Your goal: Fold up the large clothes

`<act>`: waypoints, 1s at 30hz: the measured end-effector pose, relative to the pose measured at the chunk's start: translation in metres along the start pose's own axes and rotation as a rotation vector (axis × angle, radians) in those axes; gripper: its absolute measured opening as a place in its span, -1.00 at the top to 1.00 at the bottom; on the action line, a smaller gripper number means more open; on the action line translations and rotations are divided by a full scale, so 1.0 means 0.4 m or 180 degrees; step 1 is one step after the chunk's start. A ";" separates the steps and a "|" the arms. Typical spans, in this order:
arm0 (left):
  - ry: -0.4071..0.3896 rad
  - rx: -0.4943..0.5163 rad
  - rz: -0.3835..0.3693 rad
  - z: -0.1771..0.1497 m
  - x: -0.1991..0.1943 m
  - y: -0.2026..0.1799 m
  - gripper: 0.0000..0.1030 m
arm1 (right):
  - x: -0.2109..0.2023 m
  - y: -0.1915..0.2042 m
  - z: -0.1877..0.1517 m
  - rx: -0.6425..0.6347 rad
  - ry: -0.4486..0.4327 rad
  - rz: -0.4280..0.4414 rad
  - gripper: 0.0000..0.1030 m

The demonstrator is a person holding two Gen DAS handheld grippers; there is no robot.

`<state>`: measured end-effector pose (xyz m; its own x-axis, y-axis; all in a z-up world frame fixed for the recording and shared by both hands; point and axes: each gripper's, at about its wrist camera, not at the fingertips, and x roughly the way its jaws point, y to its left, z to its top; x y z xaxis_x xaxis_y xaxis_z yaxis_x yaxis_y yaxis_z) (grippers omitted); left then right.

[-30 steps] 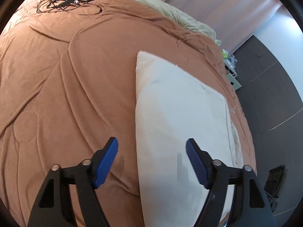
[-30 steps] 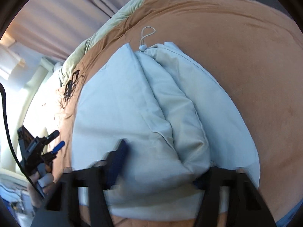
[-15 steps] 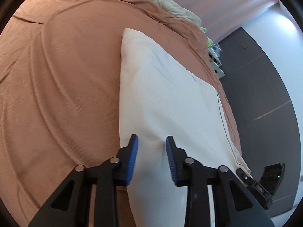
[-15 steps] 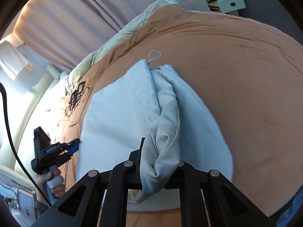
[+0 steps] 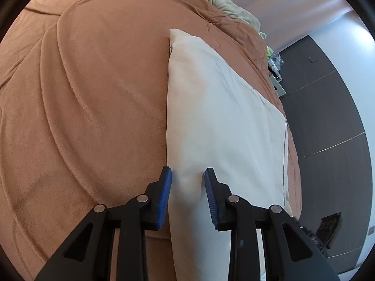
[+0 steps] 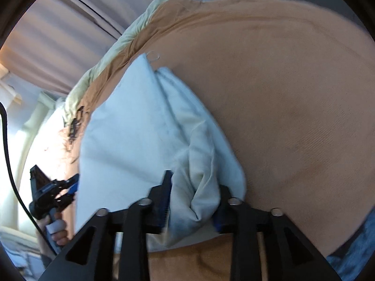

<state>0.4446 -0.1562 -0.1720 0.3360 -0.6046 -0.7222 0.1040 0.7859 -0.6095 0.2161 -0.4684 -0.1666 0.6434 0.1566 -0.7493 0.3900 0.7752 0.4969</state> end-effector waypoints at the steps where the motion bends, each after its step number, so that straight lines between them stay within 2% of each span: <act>1: -0.0011 0.0034 0.0030 -0.002 0.001 -0.005 0.41 | -0.011 0.000 0.002 -0.0025 -0.0042 -0.0029 -0.14; 2: -0.0017 0.0059 0.0045 -0.006 0.000 -0.008 0.41 | -0.018 -0.002 0.005 -0.0041 -0.0055 -0.0050 -0.34; 8: 0.0074 -0.0019 0.0041 -0.029 -0.011 -0.010 0.41 | 0.053 -0.040 -0.006 0.0087 0.0271 0.0077 -0.35; 10: 0.0119 0.0048 0.0049 -0.053 -0.028 -0.022 0.41 | 0.063 -0.046 -0.010 0.0102 0.0246 0.0131 -0.27; 12: 0.0168 0.0113 0.0049 -0.074 -0.041 -0.033 0.41 | 0.066 -0.043 -0.014 0.0086 0.0257 0.0316 0.19; 18: 0.0299 0.0239 0.0125 -0.132 -0.064 -0.058 0.41 | 0.061 -0.051 -0.025 0.0150 0.0260 0.0512 0.50; 21: 0.0337 0.0345 0.0203 -0.152 -0.068 -0.065 0.41 | 0.051 -0.043 -0.039 0.0165 0.0239 0.0566 0.56; 26: 0.0463 0.0221 0.0197 -0.168 -0.081 -0.050 0.41 | 0.037 -0.036 -0.057 0.0179 0.0245 0.0613 0.58; 30: 0.0432 0.0217 0.0232 -0.193 -0.116 -0.044 0.41 | 0.026 -0.029 -0.081 0.0173 0.0270 0.0631 0.59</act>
<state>0.3548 -0.1518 -0.1531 0.2160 -0.5538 -0.8041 0.1486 0.8326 -0.5335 0.1969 -0.4559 -0.1944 0.6543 0.3555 -0.6675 0.2977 0.6904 0.6594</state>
